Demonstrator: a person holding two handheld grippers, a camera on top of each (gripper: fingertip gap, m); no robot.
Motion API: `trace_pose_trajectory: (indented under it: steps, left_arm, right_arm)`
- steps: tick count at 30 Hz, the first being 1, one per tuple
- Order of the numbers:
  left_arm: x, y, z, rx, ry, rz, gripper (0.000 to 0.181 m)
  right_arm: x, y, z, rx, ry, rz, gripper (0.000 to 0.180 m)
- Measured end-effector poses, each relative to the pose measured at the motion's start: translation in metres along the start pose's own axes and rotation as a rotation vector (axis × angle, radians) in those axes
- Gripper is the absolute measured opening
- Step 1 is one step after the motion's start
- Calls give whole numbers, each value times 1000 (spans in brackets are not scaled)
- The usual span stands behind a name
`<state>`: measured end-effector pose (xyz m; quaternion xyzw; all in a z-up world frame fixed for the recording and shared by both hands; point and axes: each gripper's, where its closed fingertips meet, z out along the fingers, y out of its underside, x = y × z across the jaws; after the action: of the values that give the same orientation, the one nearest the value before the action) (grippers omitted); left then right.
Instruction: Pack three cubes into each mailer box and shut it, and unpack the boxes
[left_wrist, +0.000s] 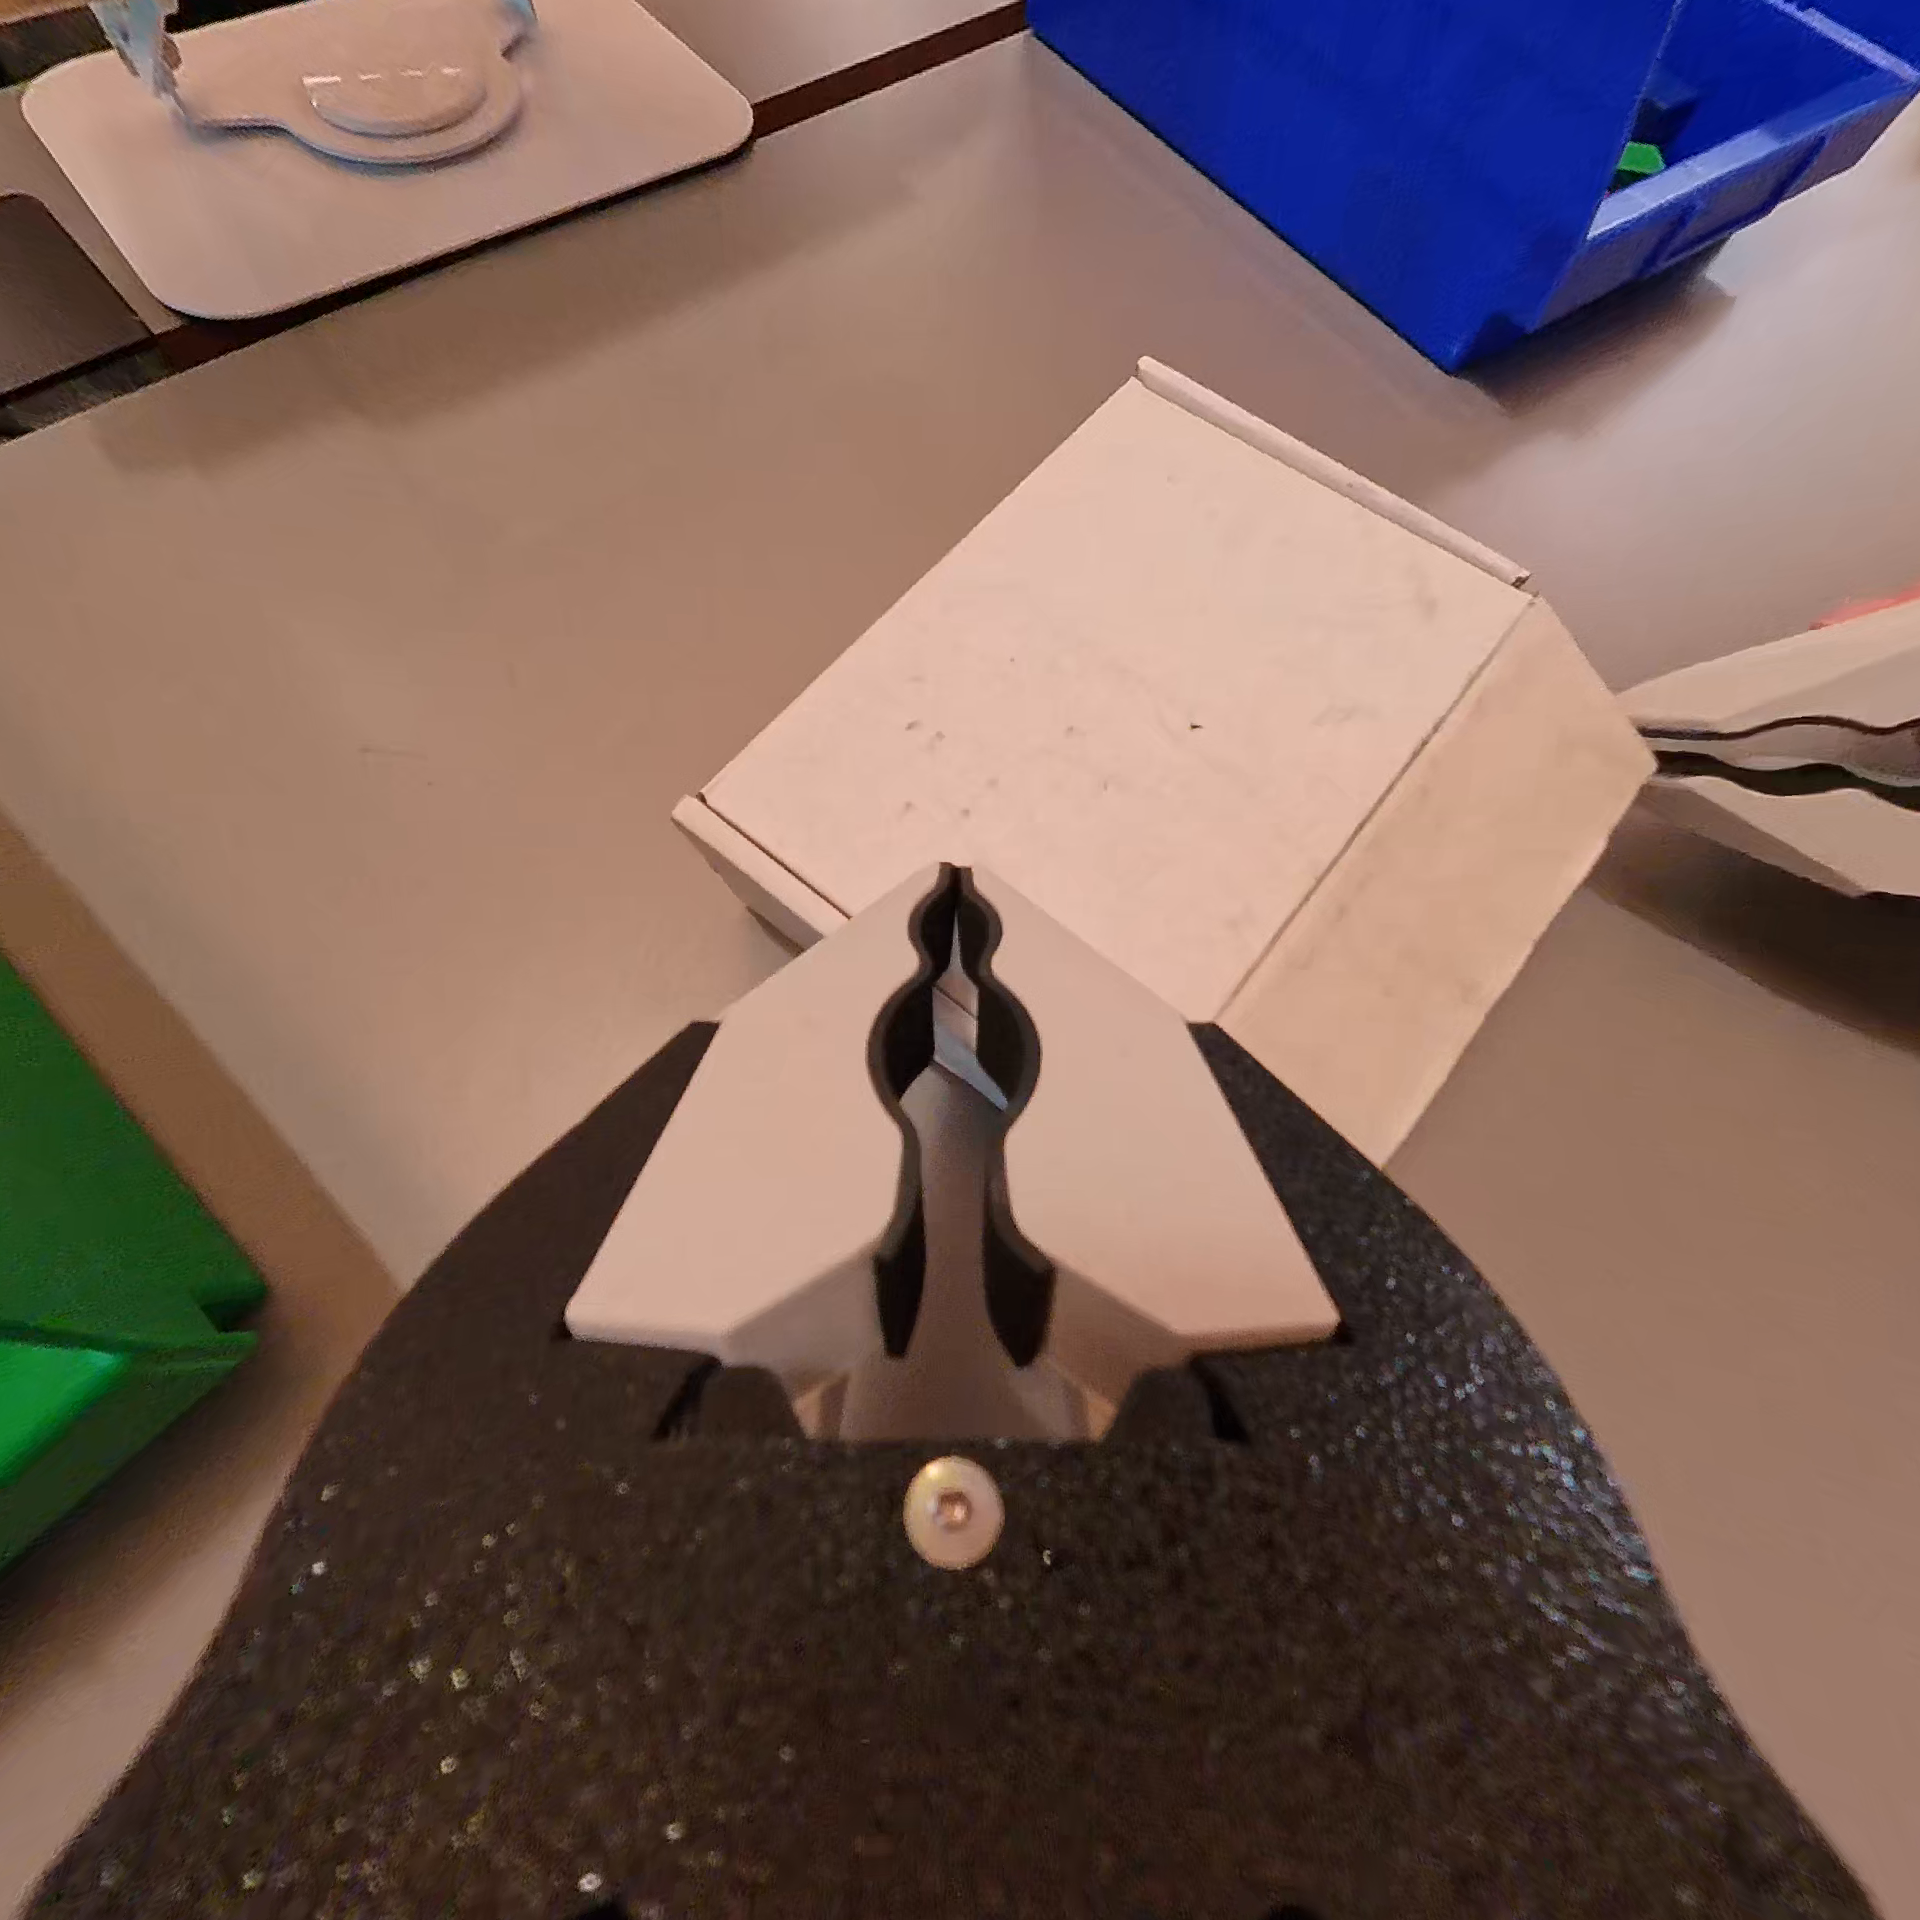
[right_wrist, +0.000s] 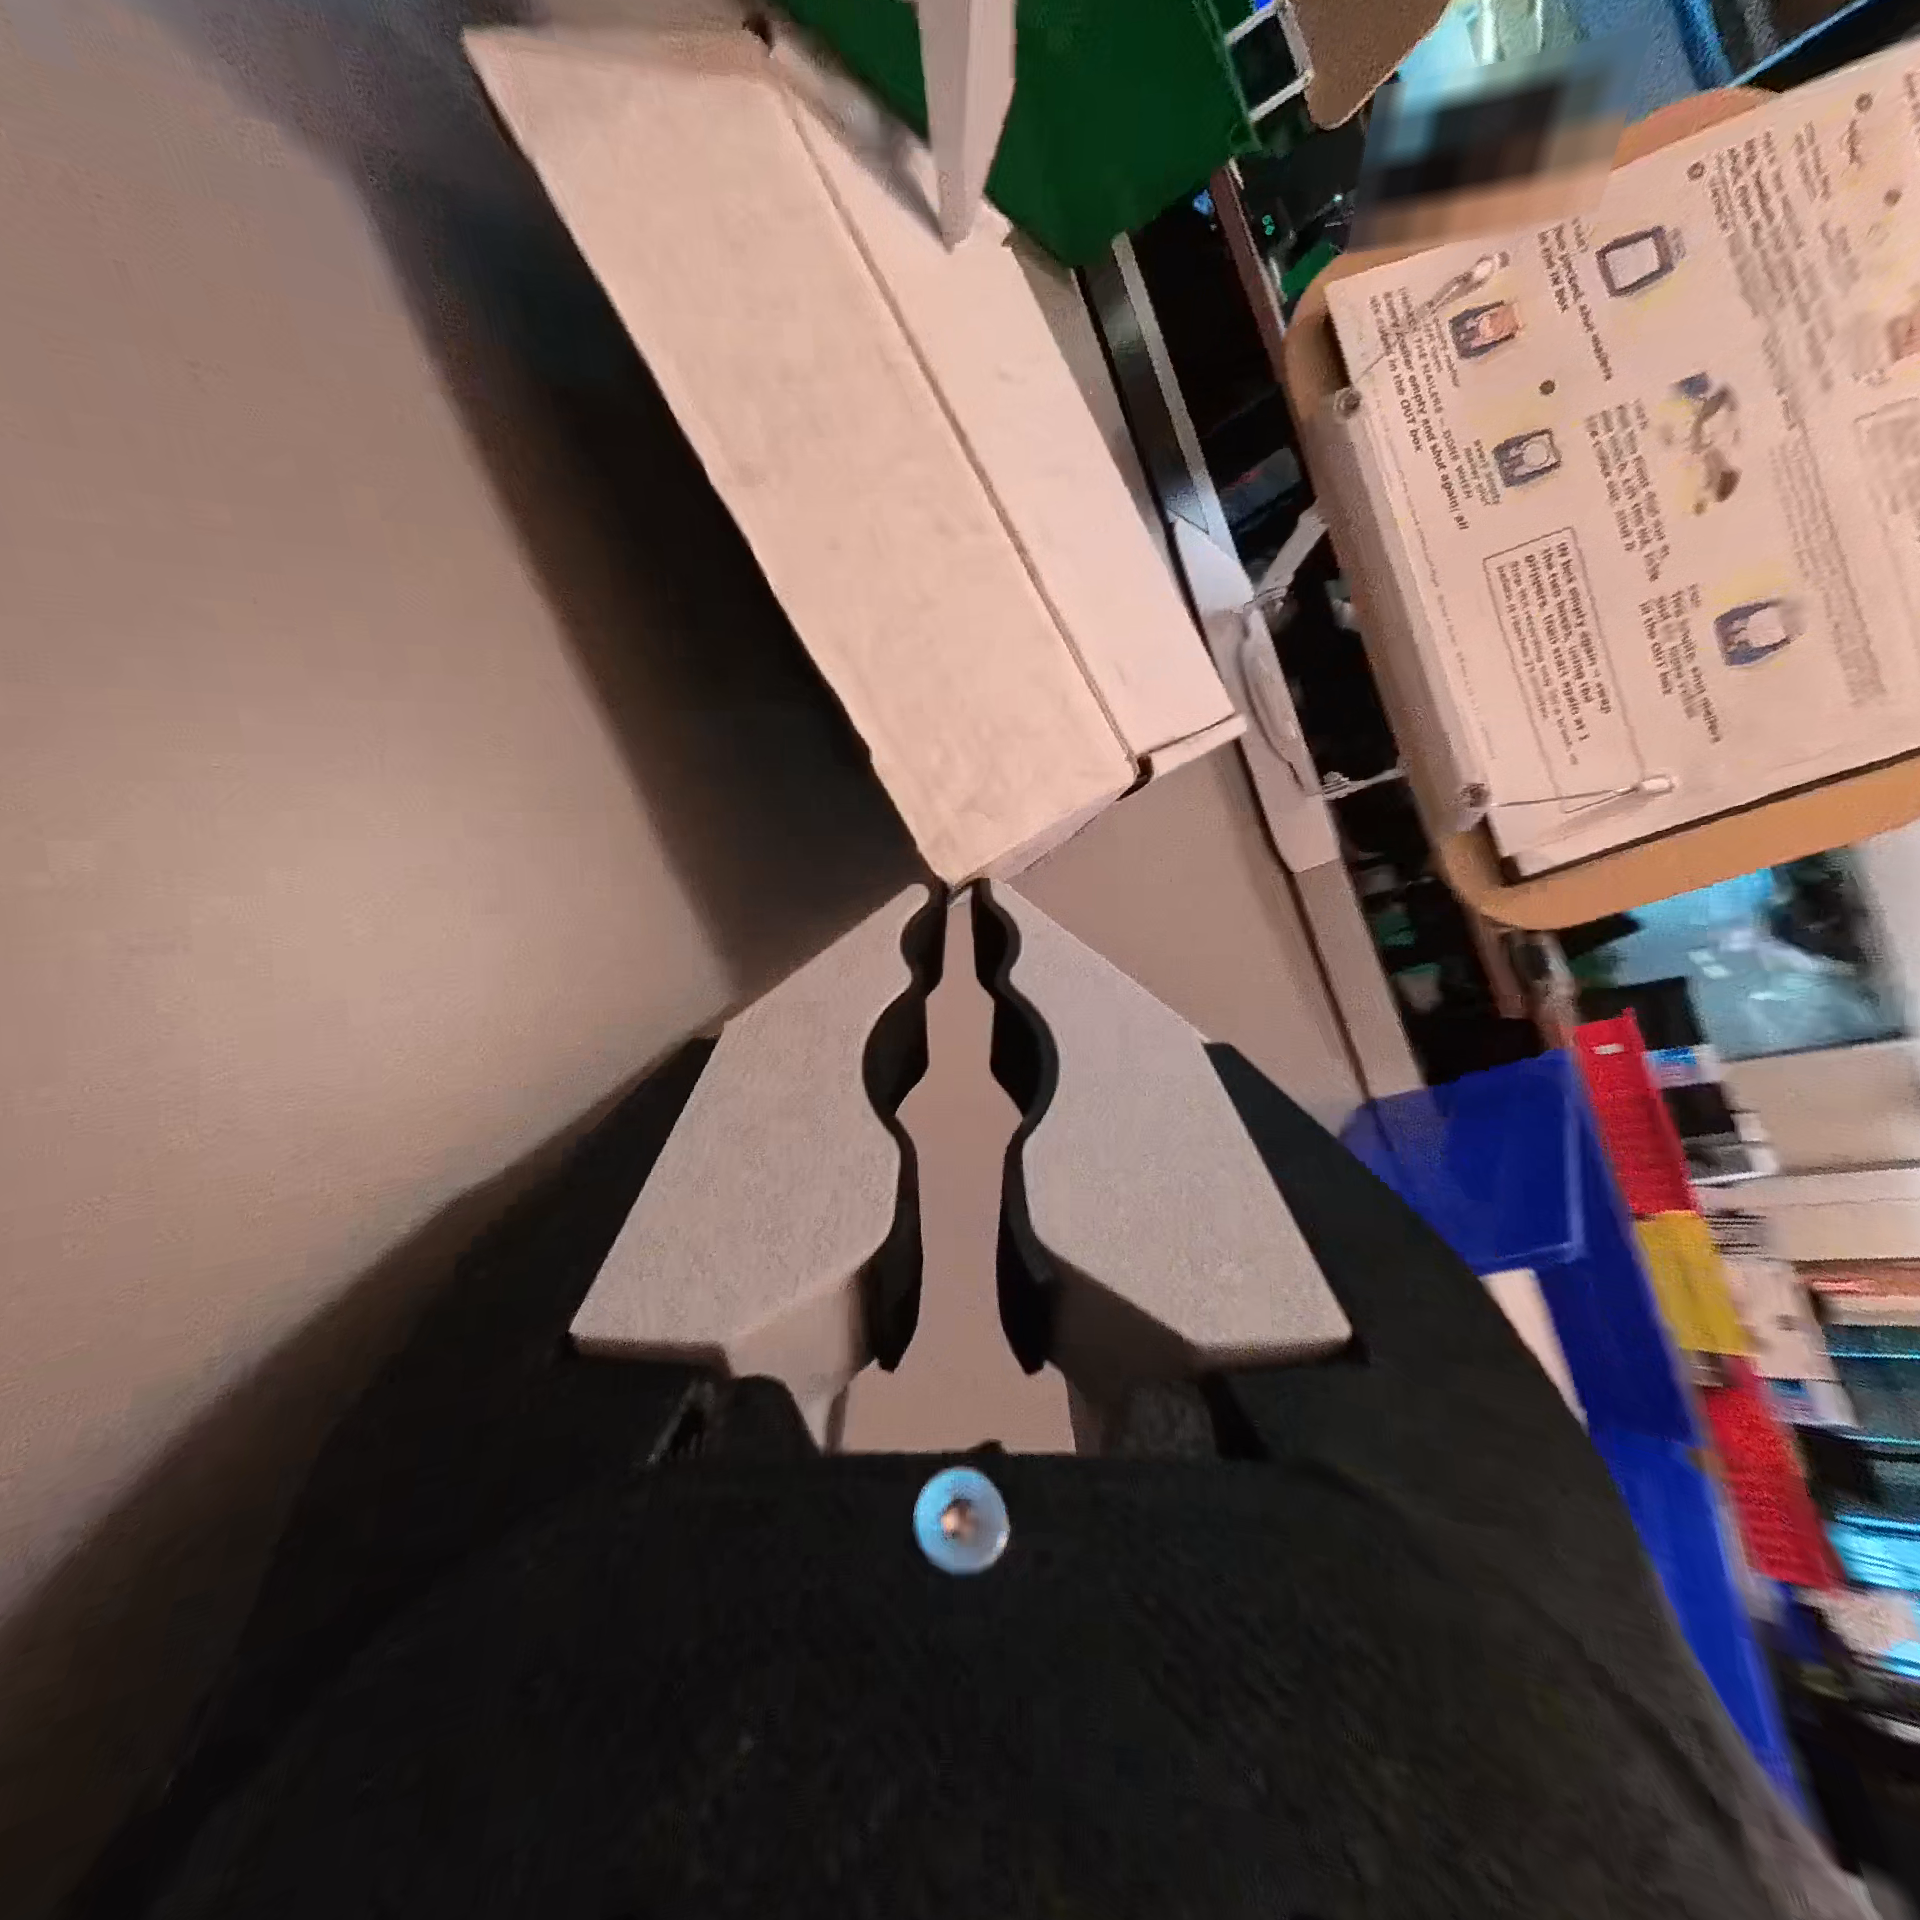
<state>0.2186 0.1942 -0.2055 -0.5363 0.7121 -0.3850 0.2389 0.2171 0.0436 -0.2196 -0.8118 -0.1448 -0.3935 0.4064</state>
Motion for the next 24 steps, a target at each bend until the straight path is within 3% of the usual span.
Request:
trace_pose_trajectory:
  steps: [8, 18, 21, 24]
  left_arm:
    - [0, 0, 1, 1, -20, -5, 0]
    - [1, 0, 2, 13, -36, 18, 0]
    - [1, 0, 2, 17, -49, 28, 0]
    - [1, -1, 2, 24, -61, 42, 0]
  right_arm:
    - [-11, -10, -7, 95, -228, 368, 3]
    - [-18, -1, -3, 48, -297, 253, 8]
    - [-11, -7, -10, 117, -341, 318, 35]
    - [2, -22, -22, 231, -414, 473, 44]
